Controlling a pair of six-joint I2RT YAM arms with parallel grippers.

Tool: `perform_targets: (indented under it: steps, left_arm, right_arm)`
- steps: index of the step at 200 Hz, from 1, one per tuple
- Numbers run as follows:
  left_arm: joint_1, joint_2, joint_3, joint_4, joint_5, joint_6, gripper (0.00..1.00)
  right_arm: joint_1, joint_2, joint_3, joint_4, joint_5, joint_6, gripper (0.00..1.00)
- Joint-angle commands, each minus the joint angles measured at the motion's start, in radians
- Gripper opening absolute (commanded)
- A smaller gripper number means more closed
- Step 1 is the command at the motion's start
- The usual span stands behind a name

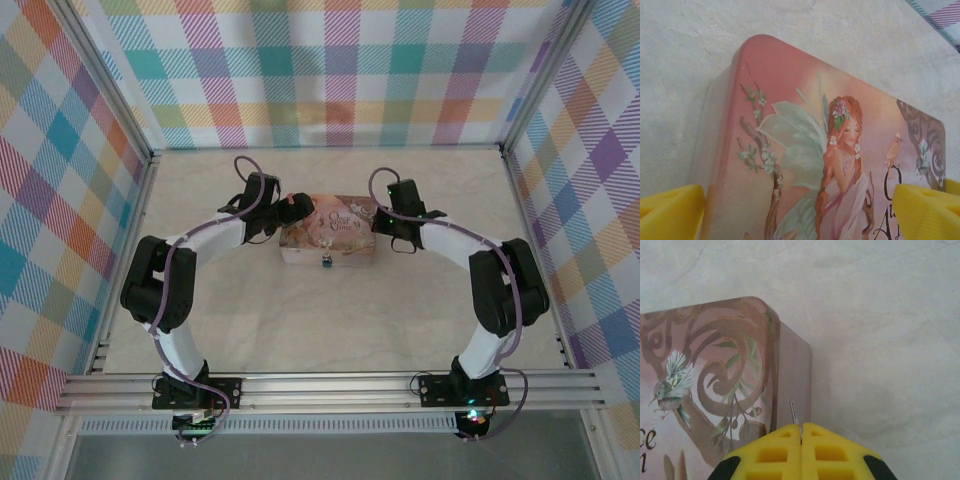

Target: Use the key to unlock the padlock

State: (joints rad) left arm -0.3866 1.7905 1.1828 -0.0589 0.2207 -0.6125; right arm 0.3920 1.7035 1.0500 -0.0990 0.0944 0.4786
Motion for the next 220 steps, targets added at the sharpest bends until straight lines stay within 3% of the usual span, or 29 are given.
perform_targets:
  steps: [1,36,67,134,162,220]
  left_arm:
    - [-0.035,0.004,0.010,0.035,0.059,0.001,0.95]
    - [-0.066,-0.011,-0.006,0.033,0.060,0.001,0.95]
    - [-0.056,-0.066,-0.068,0.036,-0.012,-0.005,0.98]
    - [-0.027,-0.375,-0.244,-0.033,-0.138,0.069,1.00]
    - [-0.072,-0.508,-0.362,-0.014,-0.114,0.080,1.00]
    - [-0.201,-0.705,-0.643,0.228,-0.053,0.046,1.00]
  right_arm:
    - [0.038,-0.064,-0.081,0.008,-0.019,0.014,0.00]
    - [0.062,-0.160,-0.181,0.017,0.000,0.029,0.00]
    - [0.062,-0.189,-0.202,-0.012,0.038,0.021,0.00]
    - [0.048,-0.263,-0.194,-0.123,0.121,-0.005,0.00]
    - [0.047,-0.304,-0.146,-0.183,0.154,-0.044,0.00]
    - [0.044,-0.251,0.018,-0.233,0.136,-0.119,0.00]
